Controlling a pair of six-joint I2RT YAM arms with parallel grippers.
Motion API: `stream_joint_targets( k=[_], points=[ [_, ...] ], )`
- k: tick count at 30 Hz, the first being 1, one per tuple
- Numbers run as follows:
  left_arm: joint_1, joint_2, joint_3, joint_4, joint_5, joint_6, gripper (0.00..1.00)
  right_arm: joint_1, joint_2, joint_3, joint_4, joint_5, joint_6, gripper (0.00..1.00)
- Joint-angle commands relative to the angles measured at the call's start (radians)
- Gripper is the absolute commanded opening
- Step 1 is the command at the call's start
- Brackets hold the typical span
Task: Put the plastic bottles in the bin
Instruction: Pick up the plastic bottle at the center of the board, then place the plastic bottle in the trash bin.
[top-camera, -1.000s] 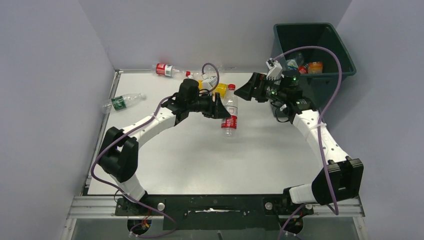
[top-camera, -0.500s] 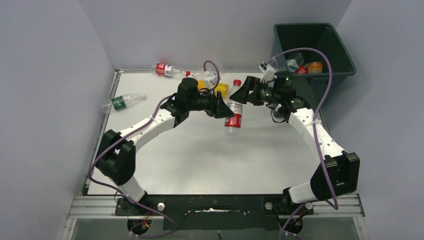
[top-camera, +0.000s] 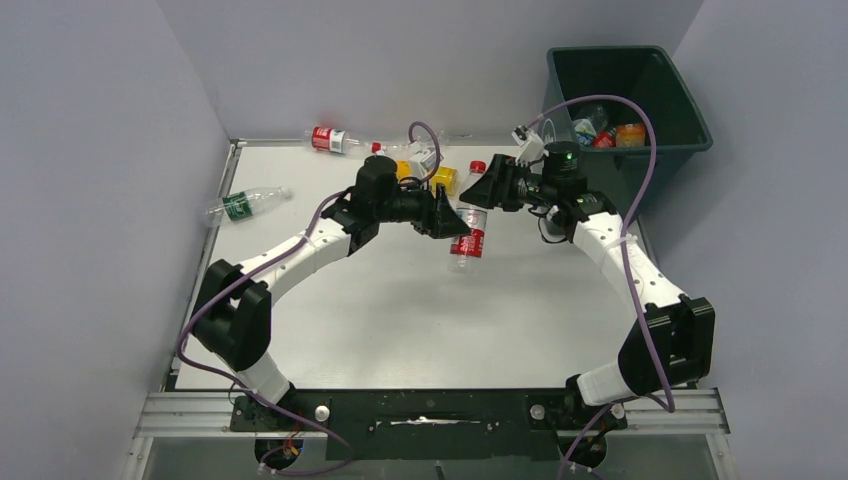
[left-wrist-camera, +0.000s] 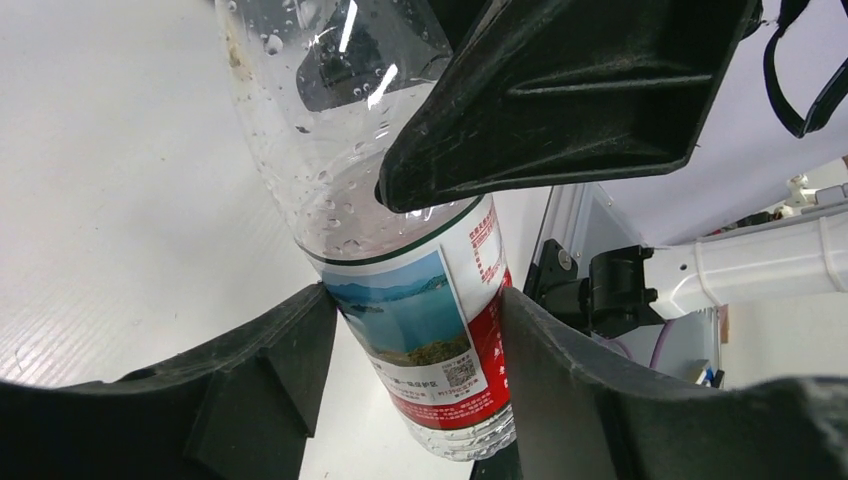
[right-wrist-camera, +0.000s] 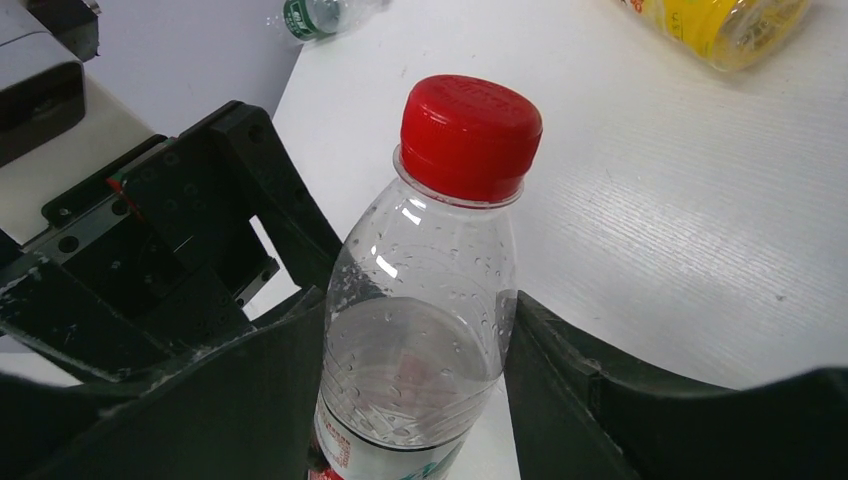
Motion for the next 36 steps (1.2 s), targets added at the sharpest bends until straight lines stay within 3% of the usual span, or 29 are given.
stream_joint_targets(
  k=[1,2,3,4,10,21,27,36],
  points=[
    [-0.004,-0.042,0.024,0.054,0.015,0.023,0.63,0.007,-0.009,0.056,0.036,-0.011,-0.007,0.56],
    [-0.004,-0.048,0.022,0.053,0.013,0.025,0.67,0.008,-0.013,0.061,0.031,-0.003,-0.009,0.56],
    [-0.004,-0.052,0.02,0.052,0.01,0.028,0.84,0.007,-0.016,0.069,0.024,0.004,-0.016,0.56],
    [-0.005,-0.058,0.018,0.05,0.008,0.03,0.87,0.008,-0.019,0.078,0.014,0.014,-0.025,0.56],
    [0.005,-0.105,0.037,-0.003,-0.021,0.039,0.88,-0.028,-0.005,0.195,-0.1,0.066,-0.092,0.56],
    [0.056,-0.223,0.04,-0.115,-0.119,0.093,0.89,-0.266,0.073,0.647,-0.332,0.134,-0.192,0.57],
    [0.069,-0.207,0.017,-0.088,-0.112,0.08,0.89,-0.395,0.096,0.798,-0.263,0.153,-0.158,0.58],
    [0.077,-0.187,-0.007,-0.077,-0.116,0.084,0.89,-0.579,0.12,0.786,-0.026,0.204,-0.033,0.59]
  ],
)
